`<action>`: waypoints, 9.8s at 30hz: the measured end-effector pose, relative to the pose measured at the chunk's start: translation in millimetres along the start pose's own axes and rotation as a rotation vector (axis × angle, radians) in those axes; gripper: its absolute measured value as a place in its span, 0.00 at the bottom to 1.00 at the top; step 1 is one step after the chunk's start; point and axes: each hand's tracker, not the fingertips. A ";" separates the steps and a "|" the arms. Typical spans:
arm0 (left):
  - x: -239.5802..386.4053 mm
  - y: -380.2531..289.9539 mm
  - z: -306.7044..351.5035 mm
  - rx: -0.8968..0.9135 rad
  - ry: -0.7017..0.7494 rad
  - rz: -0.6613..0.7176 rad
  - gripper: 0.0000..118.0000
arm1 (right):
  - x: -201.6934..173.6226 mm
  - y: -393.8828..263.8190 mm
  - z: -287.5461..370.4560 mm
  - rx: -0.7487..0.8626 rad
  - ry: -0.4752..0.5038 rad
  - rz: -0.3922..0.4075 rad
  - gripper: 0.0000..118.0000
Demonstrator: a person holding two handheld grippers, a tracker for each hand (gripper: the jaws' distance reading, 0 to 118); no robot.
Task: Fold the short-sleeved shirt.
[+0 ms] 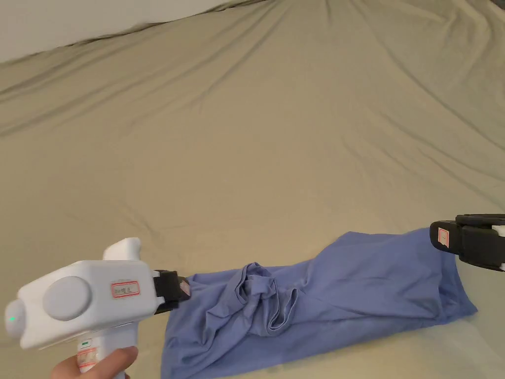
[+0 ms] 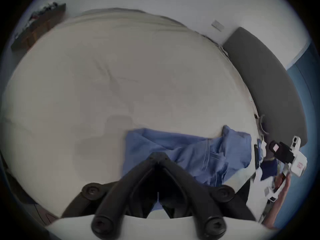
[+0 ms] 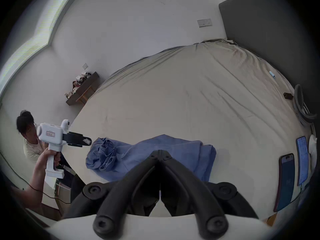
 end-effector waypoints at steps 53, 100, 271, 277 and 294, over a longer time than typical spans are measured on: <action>-118.3 -33.5 -47.3 -0.072 -0.524 0.309 0.15 | -29.4 15.9 -28.1 -0.074 0.060 0.034 0.02; 203.0 -24.3 -115.4 -0.109 -0.032 -0.327 0.00 | 37.6 -15.7 12.3 -0.041 -0.030 -0.075 0.02; 104.6 55.7 268.7 1.063 0.359 -0.260 1.00 | -129.2 138.1 98.9 0.814 -0.369 0.360 1.00; 103.7 53.1 265.9 1.063 0.333 -0.266 1.00 | -131.2 130.1 100.6 0.841 -0.371 0.376 1.00; 105.8 53.1 262.7 1.063 0.315 -0.297 1.00 | -116.9 131.7 98.6 0.778 -0.344 0.309 1.00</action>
